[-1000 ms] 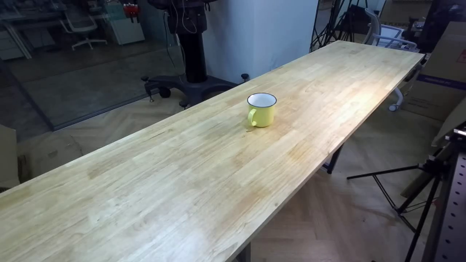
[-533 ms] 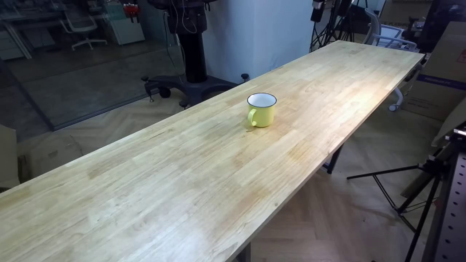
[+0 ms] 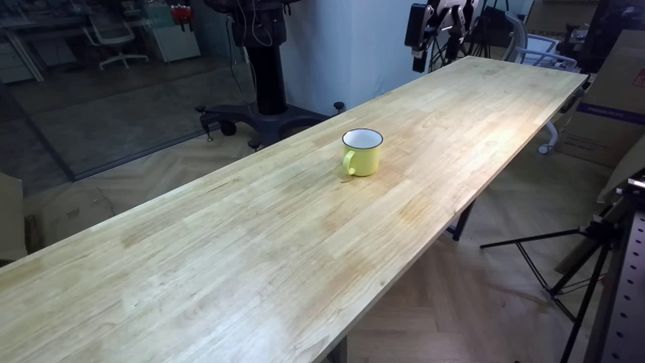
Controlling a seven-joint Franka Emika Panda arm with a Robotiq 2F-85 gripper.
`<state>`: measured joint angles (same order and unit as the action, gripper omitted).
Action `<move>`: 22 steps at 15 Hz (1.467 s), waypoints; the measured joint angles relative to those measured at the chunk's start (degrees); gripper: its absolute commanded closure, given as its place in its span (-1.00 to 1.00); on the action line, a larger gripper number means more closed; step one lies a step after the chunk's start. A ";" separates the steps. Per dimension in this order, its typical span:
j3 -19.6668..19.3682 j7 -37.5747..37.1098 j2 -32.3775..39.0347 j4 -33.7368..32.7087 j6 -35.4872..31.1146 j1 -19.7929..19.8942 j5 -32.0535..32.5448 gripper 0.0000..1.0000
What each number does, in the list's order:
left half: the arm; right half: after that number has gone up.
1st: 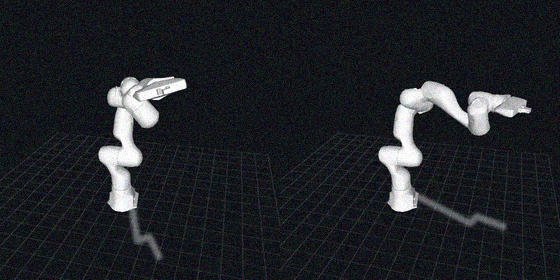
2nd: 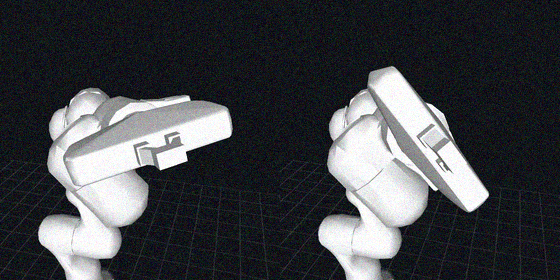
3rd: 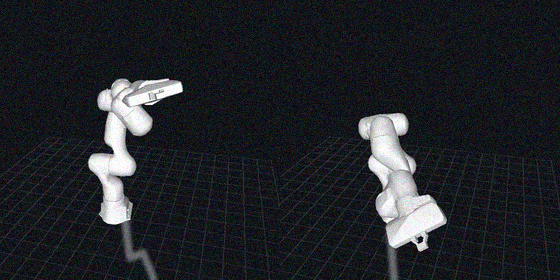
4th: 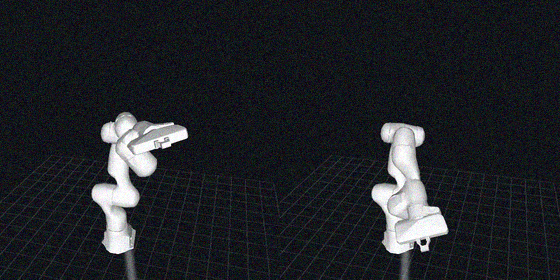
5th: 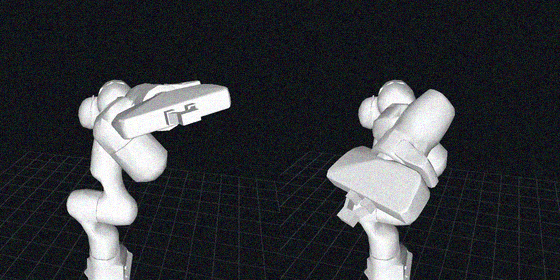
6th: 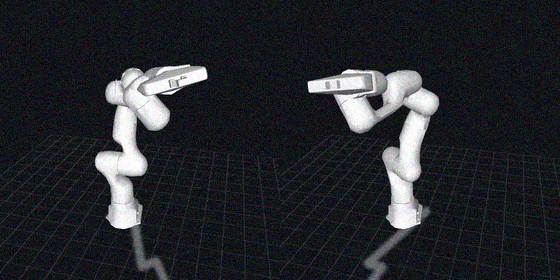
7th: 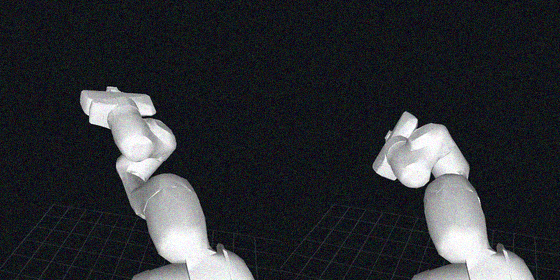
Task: Move the cup to the left
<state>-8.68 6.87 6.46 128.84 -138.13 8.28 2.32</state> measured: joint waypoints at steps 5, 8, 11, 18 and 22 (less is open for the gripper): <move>0.07 1.07 0.89 -1.11 1.06 -0.03 0.07 -1.00; 0.72 10.08 1.89 -1.81 5.11 0.17 -0.90 -1.00; 1.67 20.08 4.87 -4.80 9.69 0.58 -2.62 -1.00; 2.99 31.23 11.18 -12.75 19.63 1.48 -2.36 -1.00; 2.85 27.73 12.15 -12.92 17.81 1.20 4.38 -1.00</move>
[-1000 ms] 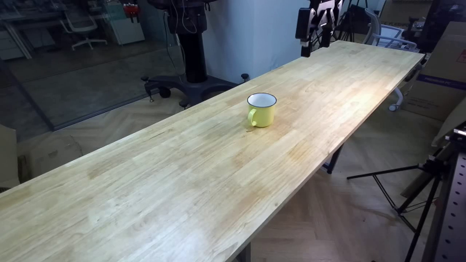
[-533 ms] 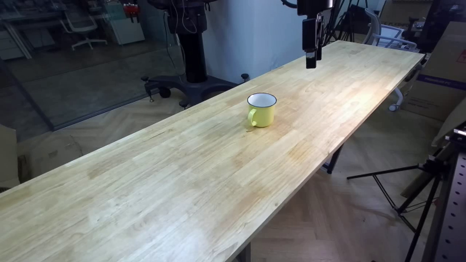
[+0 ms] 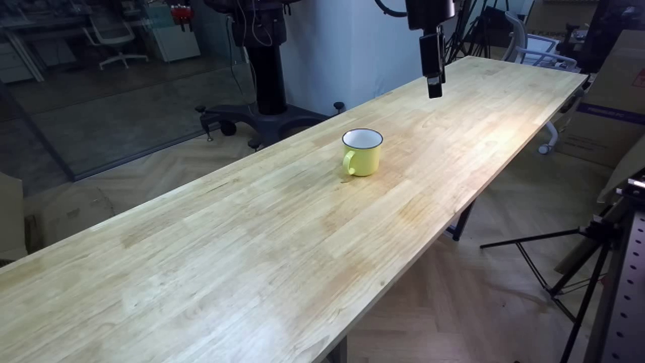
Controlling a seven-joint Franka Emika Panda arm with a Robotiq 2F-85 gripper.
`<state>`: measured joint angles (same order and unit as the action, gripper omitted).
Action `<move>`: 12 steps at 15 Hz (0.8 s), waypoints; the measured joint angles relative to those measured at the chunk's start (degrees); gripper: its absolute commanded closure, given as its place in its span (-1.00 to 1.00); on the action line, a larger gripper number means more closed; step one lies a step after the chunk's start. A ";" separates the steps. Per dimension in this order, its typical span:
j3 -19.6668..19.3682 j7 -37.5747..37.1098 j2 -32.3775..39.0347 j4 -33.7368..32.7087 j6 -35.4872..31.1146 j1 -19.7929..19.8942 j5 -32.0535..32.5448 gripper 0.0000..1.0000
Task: Move the cup to the left
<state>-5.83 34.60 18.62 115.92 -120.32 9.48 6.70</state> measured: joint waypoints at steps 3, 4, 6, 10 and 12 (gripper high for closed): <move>0.07 -2.78 2.76 -0.90 -5.28 -0.53 5.36 -1.00; 0.20 -2.97 3.81 -1.15 -7.96 -0.59 6.08 -1.00; 0.62 -2.89 5.83 -1.39 -14.50 -0.51 6.35 -1.00; 3.78 0.61 9.01 -1.94 -26.26 1.94 1.89 -1.00; 4.44 1.26 9.50 -2.23 -27.25 2.72 1.23 -1.00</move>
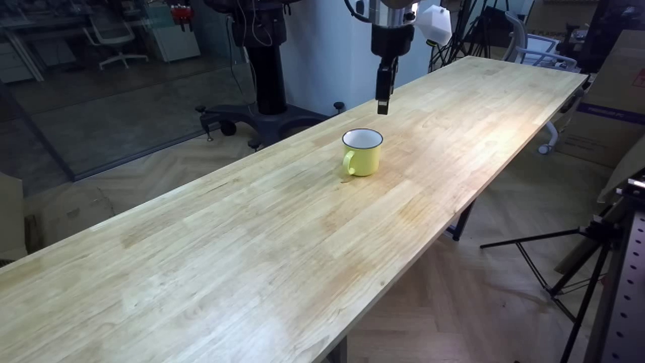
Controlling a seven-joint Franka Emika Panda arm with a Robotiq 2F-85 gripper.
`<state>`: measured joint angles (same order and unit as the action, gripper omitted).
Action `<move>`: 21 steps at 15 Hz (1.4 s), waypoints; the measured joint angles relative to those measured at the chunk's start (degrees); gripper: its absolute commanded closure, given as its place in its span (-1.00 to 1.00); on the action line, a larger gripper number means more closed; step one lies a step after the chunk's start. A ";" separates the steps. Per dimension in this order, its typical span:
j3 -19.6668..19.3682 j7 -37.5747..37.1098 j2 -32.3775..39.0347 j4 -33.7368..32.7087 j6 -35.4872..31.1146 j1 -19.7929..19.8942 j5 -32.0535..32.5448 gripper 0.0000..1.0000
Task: Move the cup to the left
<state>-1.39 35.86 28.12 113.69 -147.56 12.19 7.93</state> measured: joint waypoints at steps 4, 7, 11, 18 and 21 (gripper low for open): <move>0.16 0.34 0.16 -0.15 0.42 0.31 0.03 -1.00; 0.08 1.27 0.94 -0.14 0.34 0.54 0.21 -1.00; -0.30 2.14 2.56 -0.50 -0.21 0.83 1.36 -1.00; 1.20 7.18 6.64 -3.84 -3.74 3.07 0.73 -1.00; 3.35 10.64 8.38 -5.79 -4.98 4.99 -0.92 -1.00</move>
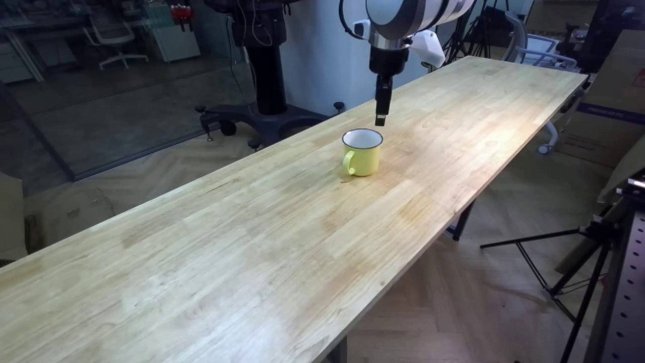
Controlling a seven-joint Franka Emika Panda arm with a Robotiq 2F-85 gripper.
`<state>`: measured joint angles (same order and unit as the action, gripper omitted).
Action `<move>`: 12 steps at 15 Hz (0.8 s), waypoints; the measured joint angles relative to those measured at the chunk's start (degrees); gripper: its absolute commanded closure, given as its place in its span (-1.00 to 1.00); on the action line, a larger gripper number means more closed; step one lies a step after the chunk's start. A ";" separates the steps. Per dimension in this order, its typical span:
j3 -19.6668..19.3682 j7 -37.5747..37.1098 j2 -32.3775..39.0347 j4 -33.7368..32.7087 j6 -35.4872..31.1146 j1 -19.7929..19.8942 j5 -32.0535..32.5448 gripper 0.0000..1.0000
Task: Move the cup to the left
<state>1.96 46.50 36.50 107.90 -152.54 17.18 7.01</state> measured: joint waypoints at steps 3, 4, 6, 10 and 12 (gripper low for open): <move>2.27 3.53 1.70 -2.03 0.01 1.79 -2.26 -1.00; 2.97 4.56 2.31 -2.68 0.18 2.26 -3.02 -1.00; 4.05 5.95 3.46 -3.74 0.47 2.83 -4.26 -1.00; 4.64 6.35 4.58 -4.36 0.58 2.70 -5.52 -1.00; 4.64 6.33 4.66 -4.36 0.93 2.68 -6.02 -1.00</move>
<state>6.60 52.83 41.16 103.54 -151.61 19.87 0.99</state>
